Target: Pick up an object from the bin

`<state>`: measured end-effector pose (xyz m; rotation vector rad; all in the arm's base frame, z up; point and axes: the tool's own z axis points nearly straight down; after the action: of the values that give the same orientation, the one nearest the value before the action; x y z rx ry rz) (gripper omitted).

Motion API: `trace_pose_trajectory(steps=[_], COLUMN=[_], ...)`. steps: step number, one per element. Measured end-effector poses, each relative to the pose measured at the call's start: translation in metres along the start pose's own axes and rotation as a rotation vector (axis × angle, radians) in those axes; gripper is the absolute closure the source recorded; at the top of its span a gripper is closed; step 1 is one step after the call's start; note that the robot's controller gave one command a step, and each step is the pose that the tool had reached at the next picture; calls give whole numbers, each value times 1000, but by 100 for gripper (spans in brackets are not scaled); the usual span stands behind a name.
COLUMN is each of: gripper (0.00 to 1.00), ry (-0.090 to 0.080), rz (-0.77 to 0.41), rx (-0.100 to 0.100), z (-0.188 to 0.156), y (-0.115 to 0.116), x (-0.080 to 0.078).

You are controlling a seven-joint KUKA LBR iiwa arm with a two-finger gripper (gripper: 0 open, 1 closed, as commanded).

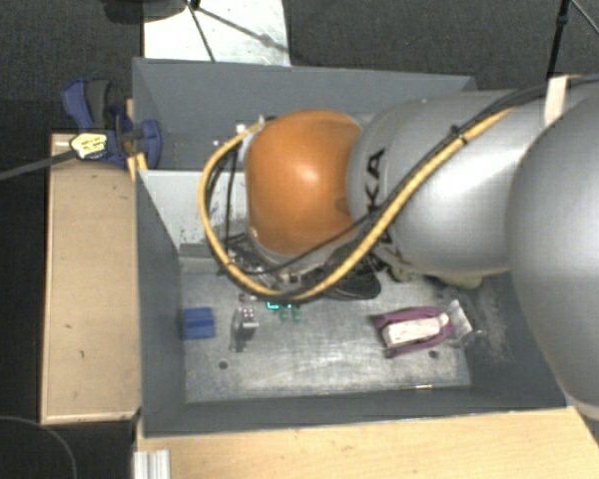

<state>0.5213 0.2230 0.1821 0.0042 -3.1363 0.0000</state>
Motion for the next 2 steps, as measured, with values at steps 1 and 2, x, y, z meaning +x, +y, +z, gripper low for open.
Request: trace_pose_trajectory(steps=[1,2], gripper=[0,0], ry=[-3,-6], rz=[-194,-296], rx=[1,4], z=[51,102], y=[-18,-85], x=[24,-22])
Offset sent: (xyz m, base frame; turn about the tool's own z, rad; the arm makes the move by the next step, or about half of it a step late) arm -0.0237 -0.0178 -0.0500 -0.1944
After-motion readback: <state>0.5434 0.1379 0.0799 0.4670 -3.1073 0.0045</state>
